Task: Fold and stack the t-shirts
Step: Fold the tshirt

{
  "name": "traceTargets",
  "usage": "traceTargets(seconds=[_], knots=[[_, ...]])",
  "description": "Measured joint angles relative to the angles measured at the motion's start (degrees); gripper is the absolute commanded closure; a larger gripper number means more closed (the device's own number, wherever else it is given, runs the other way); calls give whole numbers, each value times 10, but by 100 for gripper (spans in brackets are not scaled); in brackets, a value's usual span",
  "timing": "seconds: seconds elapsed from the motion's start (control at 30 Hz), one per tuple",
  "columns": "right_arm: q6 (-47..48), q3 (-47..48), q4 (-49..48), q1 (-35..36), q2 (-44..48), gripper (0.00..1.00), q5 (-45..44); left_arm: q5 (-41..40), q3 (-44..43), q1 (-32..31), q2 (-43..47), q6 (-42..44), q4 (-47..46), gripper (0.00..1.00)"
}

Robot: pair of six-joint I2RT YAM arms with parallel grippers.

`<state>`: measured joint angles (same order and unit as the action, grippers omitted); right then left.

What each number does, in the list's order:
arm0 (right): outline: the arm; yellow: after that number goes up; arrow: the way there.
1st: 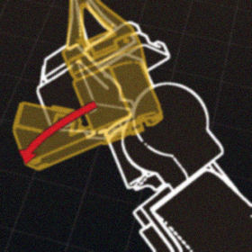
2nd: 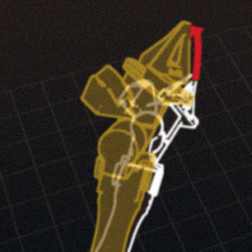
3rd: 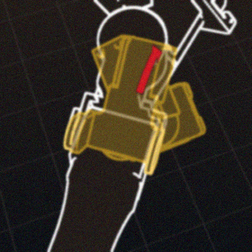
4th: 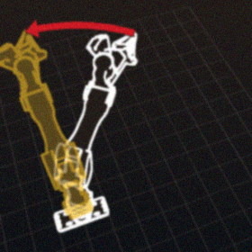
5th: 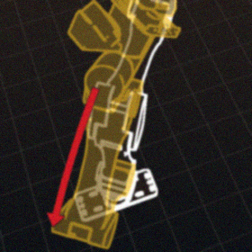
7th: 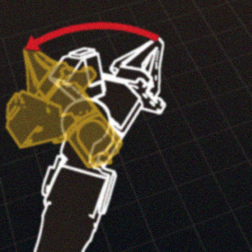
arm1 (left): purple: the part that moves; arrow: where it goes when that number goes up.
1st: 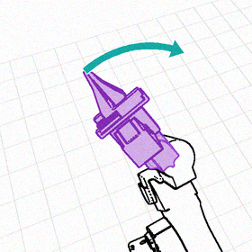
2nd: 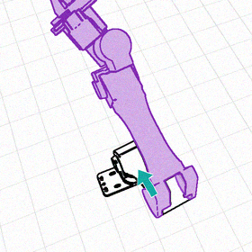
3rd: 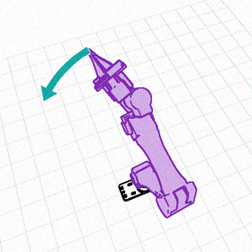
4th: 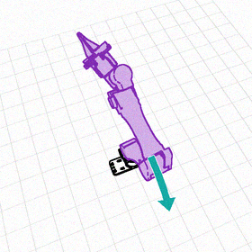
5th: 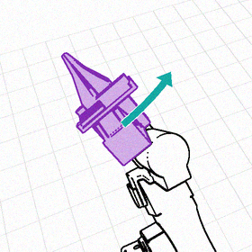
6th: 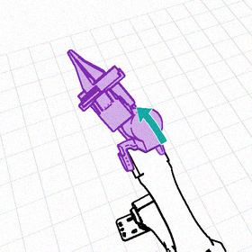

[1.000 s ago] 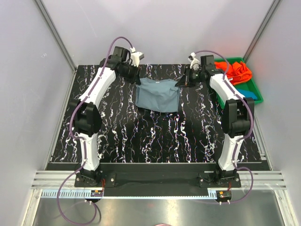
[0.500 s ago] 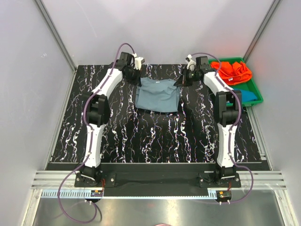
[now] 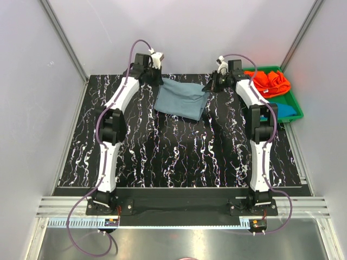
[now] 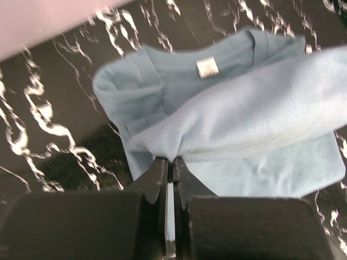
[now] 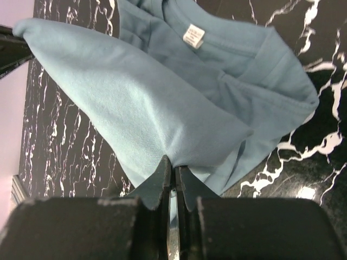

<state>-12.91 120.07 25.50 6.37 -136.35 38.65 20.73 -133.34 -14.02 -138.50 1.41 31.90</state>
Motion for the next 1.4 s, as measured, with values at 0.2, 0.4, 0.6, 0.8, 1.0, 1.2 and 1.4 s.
traceTargets(seconds=[0.2,0.4,0.6,0.8,1.0,1.2,1.4], knots=[[-3,-76,10,0,39,92,13,23,185,2,113,-2,21,100],[-18,-210,24,11,160,92,31,50,306,3,251,10,61,100],[-42,-341,19,49,299,91,46,77,348,9,325,19,118,100],[-77,-504,0,109,367,91,56,91,478,13,365,16,156,100],[-96,-602,2,125,380,90,55,102,556,12,372,3,192,100],[-94,-618,-4,124,411,87,55,106,610,11,406,-19,197,100],[-88,-642,-3,124,416,52,54,108,648,10,415,-27,198,38]])
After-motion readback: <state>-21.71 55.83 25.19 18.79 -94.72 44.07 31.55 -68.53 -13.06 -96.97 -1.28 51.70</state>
